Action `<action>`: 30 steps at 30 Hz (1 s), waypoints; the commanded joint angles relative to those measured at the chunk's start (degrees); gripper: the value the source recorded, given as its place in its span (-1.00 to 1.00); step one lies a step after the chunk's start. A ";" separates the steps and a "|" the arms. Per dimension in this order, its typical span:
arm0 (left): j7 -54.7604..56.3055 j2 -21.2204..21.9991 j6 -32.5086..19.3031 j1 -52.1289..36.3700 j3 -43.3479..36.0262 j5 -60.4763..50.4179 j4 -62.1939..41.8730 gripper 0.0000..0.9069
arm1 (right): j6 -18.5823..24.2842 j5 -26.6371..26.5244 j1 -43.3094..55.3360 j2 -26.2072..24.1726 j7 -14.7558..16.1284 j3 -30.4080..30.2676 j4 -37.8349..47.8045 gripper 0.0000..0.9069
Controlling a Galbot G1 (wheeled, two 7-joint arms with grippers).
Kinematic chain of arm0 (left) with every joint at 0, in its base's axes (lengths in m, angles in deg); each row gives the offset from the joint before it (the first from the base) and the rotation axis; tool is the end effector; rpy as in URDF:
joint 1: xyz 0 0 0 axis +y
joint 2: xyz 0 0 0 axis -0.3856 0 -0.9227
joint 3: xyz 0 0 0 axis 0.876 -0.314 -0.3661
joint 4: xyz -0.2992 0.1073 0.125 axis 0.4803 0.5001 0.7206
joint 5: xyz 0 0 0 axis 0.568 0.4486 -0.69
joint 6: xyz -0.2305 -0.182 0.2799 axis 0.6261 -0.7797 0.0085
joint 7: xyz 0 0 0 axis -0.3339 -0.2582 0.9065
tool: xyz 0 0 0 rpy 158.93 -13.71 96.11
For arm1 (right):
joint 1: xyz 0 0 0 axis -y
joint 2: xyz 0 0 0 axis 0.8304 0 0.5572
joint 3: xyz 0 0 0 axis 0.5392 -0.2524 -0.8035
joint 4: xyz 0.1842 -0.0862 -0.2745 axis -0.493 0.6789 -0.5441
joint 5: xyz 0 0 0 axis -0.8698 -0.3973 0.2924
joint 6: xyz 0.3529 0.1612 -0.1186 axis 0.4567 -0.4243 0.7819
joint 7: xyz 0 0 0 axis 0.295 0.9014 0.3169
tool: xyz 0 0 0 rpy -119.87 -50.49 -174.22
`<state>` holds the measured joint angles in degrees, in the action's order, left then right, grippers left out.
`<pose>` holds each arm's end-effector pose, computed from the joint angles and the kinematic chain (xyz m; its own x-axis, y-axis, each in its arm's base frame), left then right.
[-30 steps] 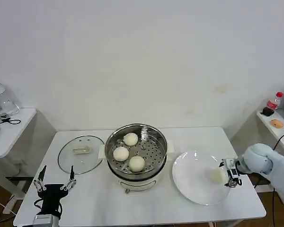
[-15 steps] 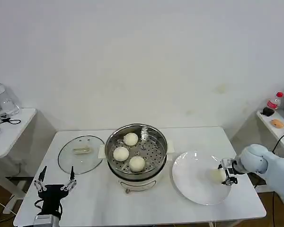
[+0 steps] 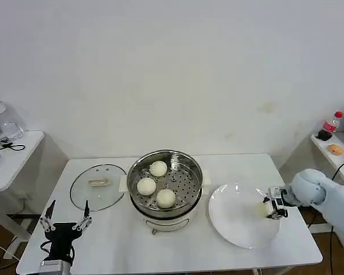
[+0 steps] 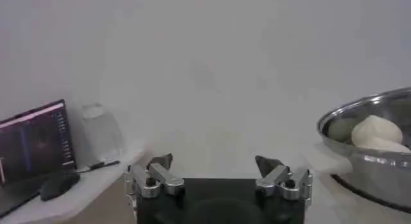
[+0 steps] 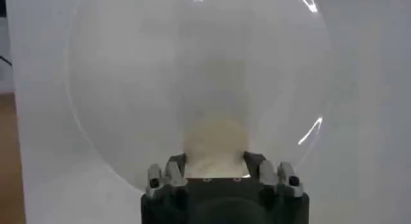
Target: Take steamed baozi put them in steamer then cover it.
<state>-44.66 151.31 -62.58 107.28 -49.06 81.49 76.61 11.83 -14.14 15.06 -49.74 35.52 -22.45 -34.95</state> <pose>0.1899 0.0647 -0.2576 -0.9778 -0.2045 0.0459 -0.1802 0.9320 0.3145 0.4720 -0.1594 -0.2090 -0.2729 -0.0728 0.9593 -0.9620 0.0100 -0.2729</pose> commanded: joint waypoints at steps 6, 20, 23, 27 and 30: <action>0.00 -0.26 -0.10 -0.07 0.37 0.47 0.27 1.00 | -1.98 -10.96 24.17 1.25 0.50 -9.15 -2.64 0.40; -0.03 -0.33 0.28 -0.53 0.78 0.47 1.23 1.00 | -8.66 -25.23 47.65 14.34 -3.42 -25.29 -5.23 0.42; -0.05 -0.26 0.44 -0.88 1.01 0.61 1.43 1.00 | -10.70 -28.45 49.30 18.52 -4.81 -27.46 -5.34 0.42; -0.02 -0.04 0.47 -1.20 1.06 0.60 1.35 1.00 | -13.21 -31.63 47.78 23.23 -7.35 -28.17 -4.65 0.42; -0.02 0.14 0.49 -1.23 1.04 0.47 1.32 1.00 | -15.17 -33.29 45.66 26.28 -9.11 -28.70 -4.03 0.42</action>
<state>-44.66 151.32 -62.10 106.06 -48.03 82.11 77.98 2.23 -38.36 55.46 -34.63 30.65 -45.05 -39.13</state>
